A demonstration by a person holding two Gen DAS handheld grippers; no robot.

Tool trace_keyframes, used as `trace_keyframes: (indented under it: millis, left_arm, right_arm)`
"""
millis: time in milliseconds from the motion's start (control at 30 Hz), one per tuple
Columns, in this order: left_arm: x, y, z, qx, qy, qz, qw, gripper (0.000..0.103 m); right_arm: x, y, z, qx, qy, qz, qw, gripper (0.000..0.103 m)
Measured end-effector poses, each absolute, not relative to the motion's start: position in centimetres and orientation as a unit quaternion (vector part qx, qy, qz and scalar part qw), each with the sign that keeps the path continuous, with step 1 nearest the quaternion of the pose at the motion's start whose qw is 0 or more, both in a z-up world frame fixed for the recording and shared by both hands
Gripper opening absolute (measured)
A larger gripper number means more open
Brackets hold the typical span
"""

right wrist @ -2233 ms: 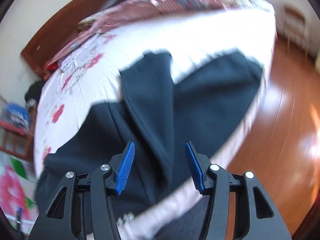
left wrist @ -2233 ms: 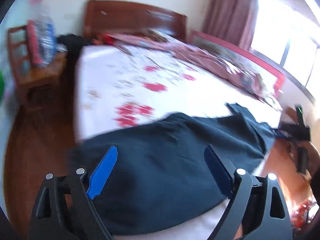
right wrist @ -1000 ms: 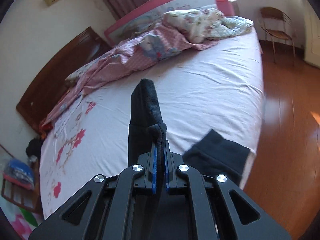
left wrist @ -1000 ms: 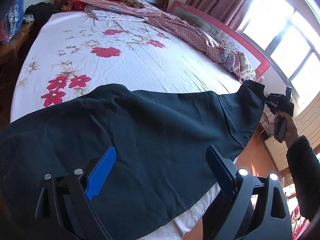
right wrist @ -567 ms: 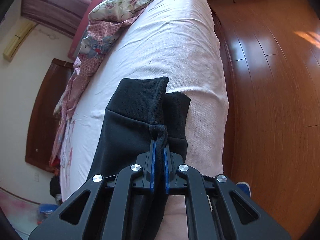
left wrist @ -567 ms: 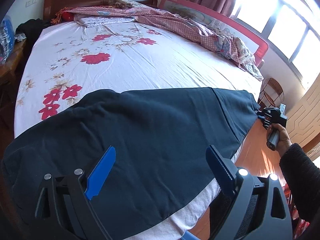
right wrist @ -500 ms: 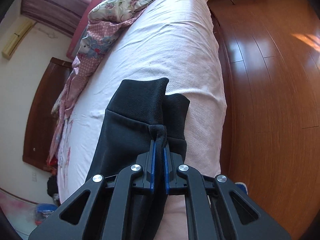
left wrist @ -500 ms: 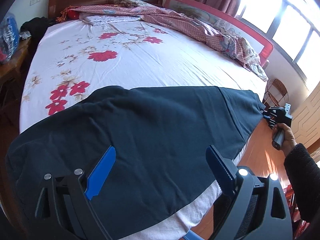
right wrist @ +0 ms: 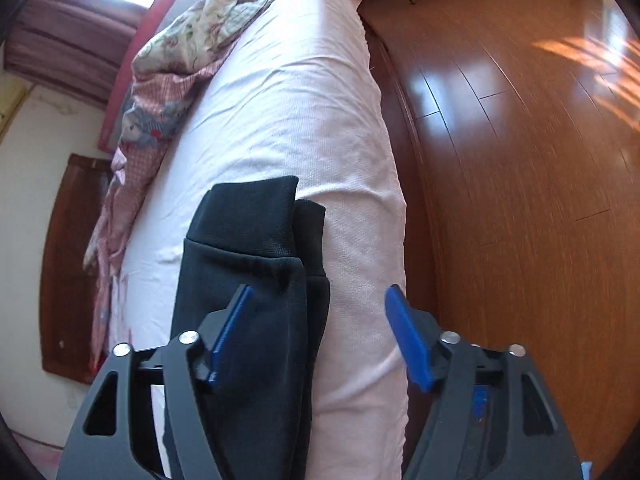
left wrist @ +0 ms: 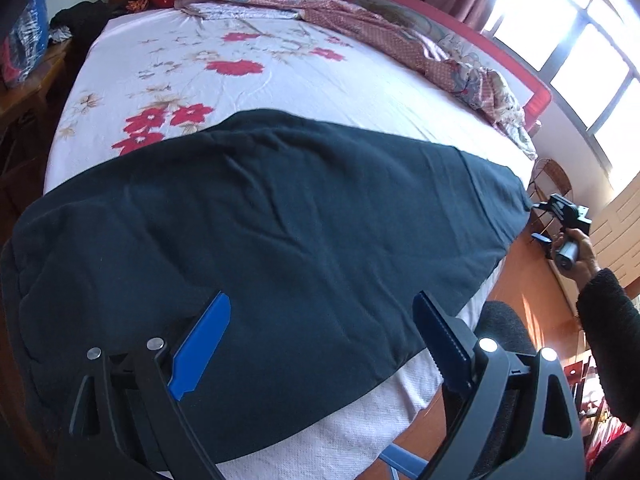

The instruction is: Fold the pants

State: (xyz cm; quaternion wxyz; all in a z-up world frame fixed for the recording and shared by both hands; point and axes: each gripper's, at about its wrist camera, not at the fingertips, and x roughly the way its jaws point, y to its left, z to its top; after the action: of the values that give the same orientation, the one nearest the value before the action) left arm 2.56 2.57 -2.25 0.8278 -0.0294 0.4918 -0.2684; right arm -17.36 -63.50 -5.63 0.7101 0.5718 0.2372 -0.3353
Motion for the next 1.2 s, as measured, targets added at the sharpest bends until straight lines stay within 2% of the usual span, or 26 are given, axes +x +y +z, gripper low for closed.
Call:
trace_keyframes:
  millis: [233,400,433,467,567,667,800,967,1200]
  left_arm:
    - [1.3,2.0,-2.8,-0.002,0.494,-0.267,0.828,0.093]
    - [0.6,4.5,-1.4,-0.035,0.491,-0.236,0.838,0.093]
    - [0.5,5.3,-1.1,-0.041,0.490,-0.225,0.841,0.093]
    - [0.5,6.4,-0.6,-0.050,0.486,-0.210,0.847,0.093]
    - [0.6,9.6,0.5,-0.072,0.473,-0.170,0.861,0.093]
    - [0.8,12.8,1.6,-0.101,0.456,-0.134,0.874,0.093]
    - [1.1,14.6,1.9,-0.126,0.446,-0.115,0.878,0.094]
    - [1.7,13.2,2.3,-0.135,0.436,-0.125,0.881,0.094]
    - [1.2,12.7,3.1,-0.159,0.420,-0.126,0.884,0.095]
  right_arm:
    - [-15.9,-64.4,-7.7,0.602,0.255,-0.291,0.698,0.069]
    - [-13.5,-64.1,-7.5,0.569,0.276,-0.269,0.727,0.069]
    - [-13.3,-64.0,-7.2,0.554,0.282,-0.275,0.733,0.063]
    - [-12.9,-63.9,-6.9,0.540,0.289,-0.270,0.743,0.045]
    - [-12.4,-63.6,-6.1,0.514,0.304,-0.275,0.753,0.027]
    - [-12.5,-63.6,-4.9,0.501,0.304,-0.282,0.760,0.014]
    - [-11.9,-62.7,-1.7,0.455,0.303,-0.280,0.789,0.011]
    - [-9.3,-59.6,3.5,0.365,0.313,-0.261,0.837,0.008]
    - [-3.7,-45.7,10.9,0.132,0.331,-0.156,0.921,0.008]
